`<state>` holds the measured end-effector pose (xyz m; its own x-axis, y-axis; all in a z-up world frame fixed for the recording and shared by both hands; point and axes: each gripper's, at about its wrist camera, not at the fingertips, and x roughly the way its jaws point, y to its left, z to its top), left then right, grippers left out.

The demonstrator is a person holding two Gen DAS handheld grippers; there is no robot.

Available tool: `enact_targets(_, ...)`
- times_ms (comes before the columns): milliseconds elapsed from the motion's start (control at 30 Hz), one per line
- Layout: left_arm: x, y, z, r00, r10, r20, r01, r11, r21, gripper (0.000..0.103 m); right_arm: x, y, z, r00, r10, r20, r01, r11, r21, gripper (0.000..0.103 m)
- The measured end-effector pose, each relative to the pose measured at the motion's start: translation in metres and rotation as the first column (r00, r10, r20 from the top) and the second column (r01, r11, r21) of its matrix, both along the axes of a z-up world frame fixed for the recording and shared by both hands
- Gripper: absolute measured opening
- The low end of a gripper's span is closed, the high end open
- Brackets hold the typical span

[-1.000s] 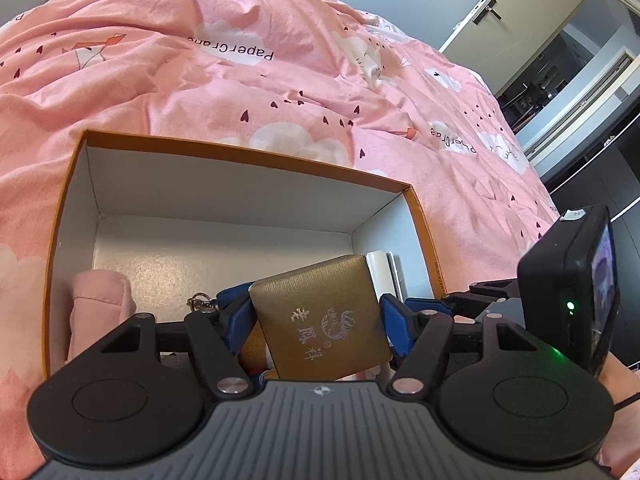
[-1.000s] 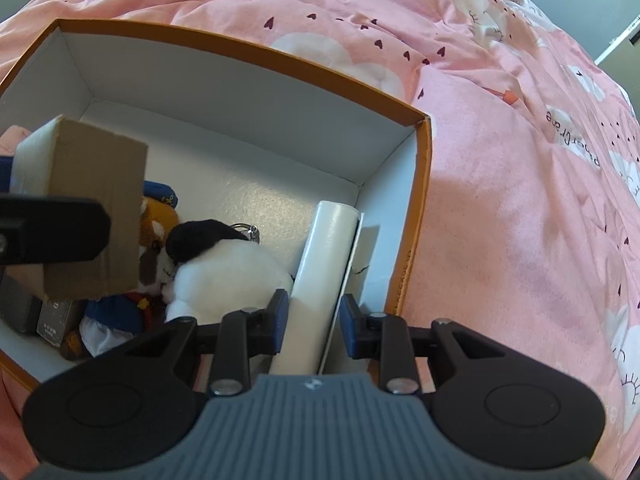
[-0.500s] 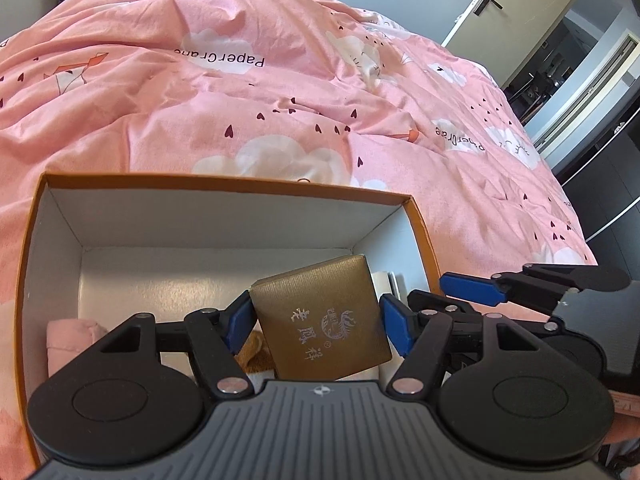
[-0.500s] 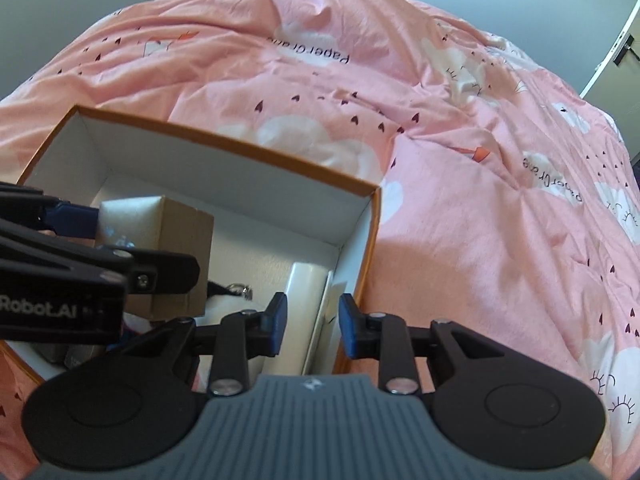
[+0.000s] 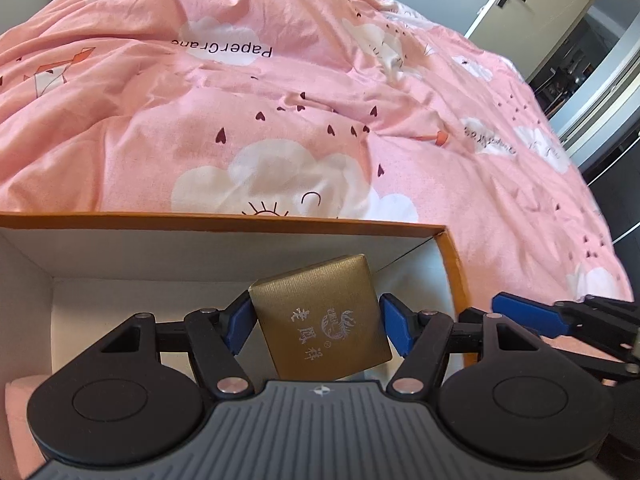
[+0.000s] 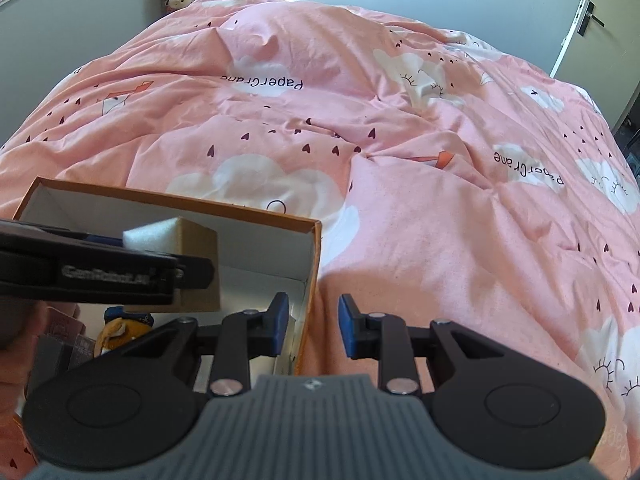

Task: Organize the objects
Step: 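Open the right tool releasing the white box and lower the gold box with the left tool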

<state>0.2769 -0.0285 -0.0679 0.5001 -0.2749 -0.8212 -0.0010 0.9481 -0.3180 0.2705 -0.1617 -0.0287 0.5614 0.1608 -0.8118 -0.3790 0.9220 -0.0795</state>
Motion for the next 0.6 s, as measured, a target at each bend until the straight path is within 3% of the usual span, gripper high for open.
enact_targets(267,0.009,-0.012,-0.029,0.995,-0.031,-0.099,0.035,0.999,0.042,0.077,0.007,-0.004,-0.009,1.000,-0.010,-0.022,0.010,1.000,0.017,0.028)
enact_targets(600,0.007,-0.011,-0.027,0.991,-0.057,-0.120,0.058,0.998,0.006,0.077,0.008,-0.005,-0.016,0.999,-0.012,-0.038,0.013,1.000,0.027,0.029)
